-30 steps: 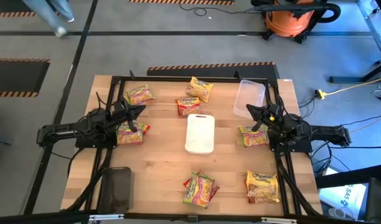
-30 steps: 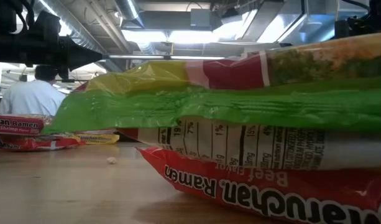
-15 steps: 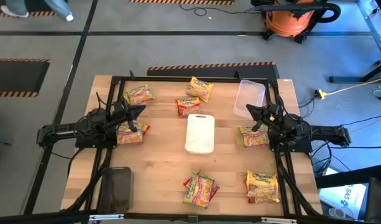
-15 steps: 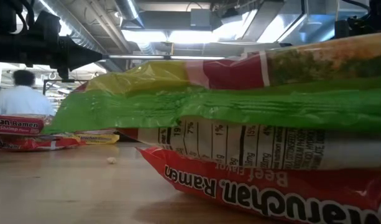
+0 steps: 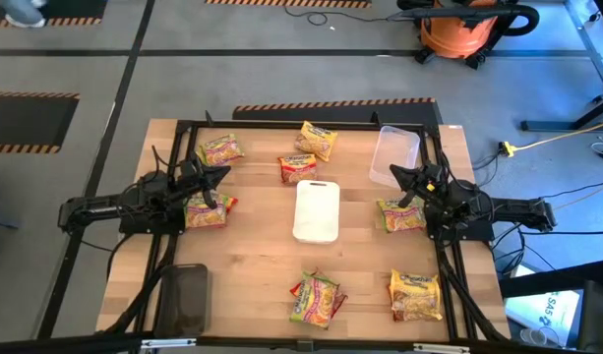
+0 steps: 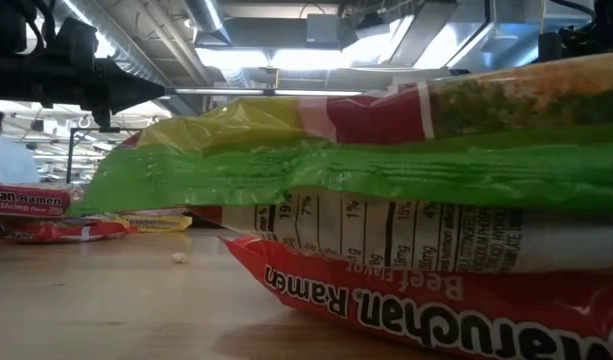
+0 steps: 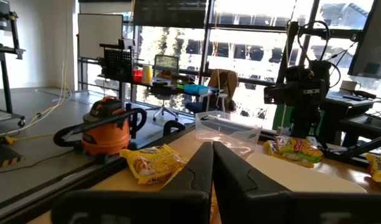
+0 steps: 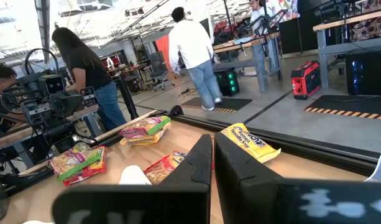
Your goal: Sort Maruchan noodles
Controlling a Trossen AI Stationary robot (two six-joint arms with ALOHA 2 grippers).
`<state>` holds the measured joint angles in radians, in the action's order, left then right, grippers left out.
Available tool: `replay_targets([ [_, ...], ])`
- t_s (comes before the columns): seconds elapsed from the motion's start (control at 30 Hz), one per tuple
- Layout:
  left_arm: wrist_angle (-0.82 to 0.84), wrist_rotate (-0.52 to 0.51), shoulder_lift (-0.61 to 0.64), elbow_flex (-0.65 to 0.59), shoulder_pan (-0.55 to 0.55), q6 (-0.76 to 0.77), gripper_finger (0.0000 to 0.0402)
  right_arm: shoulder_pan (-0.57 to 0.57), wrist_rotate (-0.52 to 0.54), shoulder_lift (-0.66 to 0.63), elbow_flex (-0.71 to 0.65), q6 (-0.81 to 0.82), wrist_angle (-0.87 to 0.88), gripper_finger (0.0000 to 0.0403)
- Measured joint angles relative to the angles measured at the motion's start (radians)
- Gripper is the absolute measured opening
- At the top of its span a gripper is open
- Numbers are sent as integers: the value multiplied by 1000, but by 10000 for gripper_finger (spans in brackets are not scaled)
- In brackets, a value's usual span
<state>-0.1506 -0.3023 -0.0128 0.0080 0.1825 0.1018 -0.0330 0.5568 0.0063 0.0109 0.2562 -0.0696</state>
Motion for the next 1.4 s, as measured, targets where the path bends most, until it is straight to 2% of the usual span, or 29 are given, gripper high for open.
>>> replay_targets([
  [0.13, -21, 1, 0, 0, 0, 2, 2, 0, 0, 0, 0, 0, 0, 2],
  [0.43, -152, 54, 0, 0, 0, 127, 2, 0, -6, 0, -2, 8, -33, 2],
  [0.5, -173, 69, 0, 0, 0, 131, 2, 0, -53, 0, -2, 11, -26, 2],
  [0.6, -210, 119, -3, 0, 0, 150, 2, 0, -180, 0, -2, -6, -45, 2],
  [0.73, -259, 161, -55, 0, -1, 186, 2, 0, -251, 4, -2, 22, -44, 2],
  [0.93, -339, 167, -239, 40, -20, 211, 2, 0, -354, 55, -1, 34, -51, 2],
  [1.13, -369, 167, -490, 190, -55, 181, 2, 0, -455, 149, 85, 18, 3, 2],
  [1.27, -367, 167, -666, 297, -69, 177, 2, 0, -511, 239, 192, 0, 124, 2],
  [1.4, -368, 166, -815, 385, -89, 176, 2, 0, -569, 339, 329, -2, 361, 2],
])
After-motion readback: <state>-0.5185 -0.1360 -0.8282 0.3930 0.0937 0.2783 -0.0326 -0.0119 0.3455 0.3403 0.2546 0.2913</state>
